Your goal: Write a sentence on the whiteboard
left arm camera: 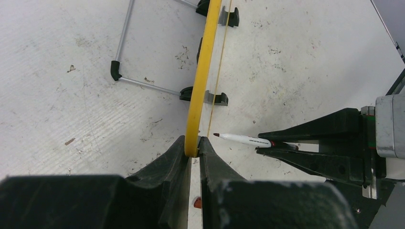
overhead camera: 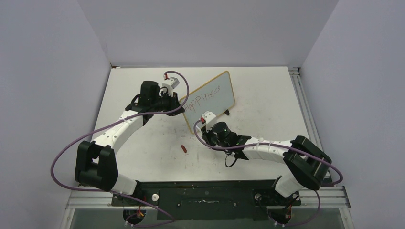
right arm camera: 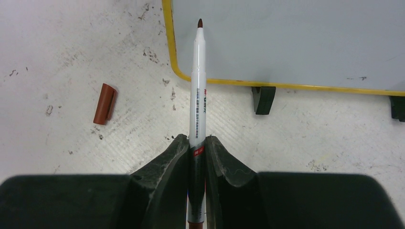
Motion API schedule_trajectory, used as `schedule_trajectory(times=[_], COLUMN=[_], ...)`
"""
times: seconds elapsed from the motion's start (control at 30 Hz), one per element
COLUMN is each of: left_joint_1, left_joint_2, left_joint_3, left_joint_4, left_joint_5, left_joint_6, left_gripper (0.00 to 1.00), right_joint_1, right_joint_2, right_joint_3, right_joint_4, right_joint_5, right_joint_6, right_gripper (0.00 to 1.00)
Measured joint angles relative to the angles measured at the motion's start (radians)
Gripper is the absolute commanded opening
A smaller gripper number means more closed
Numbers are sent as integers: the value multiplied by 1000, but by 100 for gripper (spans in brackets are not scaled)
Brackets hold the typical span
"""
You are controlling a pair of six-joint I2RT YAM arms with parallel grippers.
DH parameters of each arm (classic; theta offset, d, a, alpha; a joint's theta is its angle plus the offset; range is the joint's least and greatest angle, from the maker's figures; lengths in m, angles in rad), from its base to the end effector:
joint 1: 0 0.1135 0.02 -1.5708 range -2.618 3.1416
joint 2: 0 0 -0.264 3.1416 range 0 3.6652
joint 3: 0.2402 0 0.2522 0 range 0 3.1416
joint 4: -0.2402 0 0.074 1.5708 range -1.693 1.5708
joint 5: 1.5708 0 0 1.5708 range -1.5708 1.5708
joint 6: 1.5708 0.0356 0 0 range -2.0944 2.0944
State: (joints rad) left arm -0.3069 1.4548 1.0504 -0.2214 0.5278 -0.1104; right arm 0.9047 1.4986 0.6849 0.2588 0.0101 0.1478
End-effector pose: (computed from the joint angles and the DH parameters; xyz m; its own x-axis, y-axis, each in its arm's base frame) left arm 0.3026 -0.1147 0.2731 -0.6266 0.0987 -0.7731 0.5846 0.7155 -0.3825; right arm 0.1893 0.2403 0.1822 -0.4370 -0.3177 -0.8415 -0.7244 0.6788 0.1199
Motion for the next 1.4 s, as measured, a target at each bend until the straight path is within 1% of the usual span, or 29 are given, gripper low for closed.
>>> schedule_trajectory(times=[0.33,0.7,1.17,1.4], left_joint_1=[0,0,0,0], left_joint_2=[0,0,0,0], left_joint_3=[0,0,0,0], left_joint_4=[0,0,0,0], left_joint_5=[-1,-4,-4,-5], left_joint_6=[1,3,3,3], left_gripper=[0,0,0,0], right_joint_1=[0,2,40,40], right_joint_2=[52,54,71,78], right_joint_3=[27,45,47,47], right_joint_4=[31,29,21,16], right_joint_5=[11,27,28,55], right_joint_6=[-3,-16,-36,-31], right_gripper=[5,5,5,5])
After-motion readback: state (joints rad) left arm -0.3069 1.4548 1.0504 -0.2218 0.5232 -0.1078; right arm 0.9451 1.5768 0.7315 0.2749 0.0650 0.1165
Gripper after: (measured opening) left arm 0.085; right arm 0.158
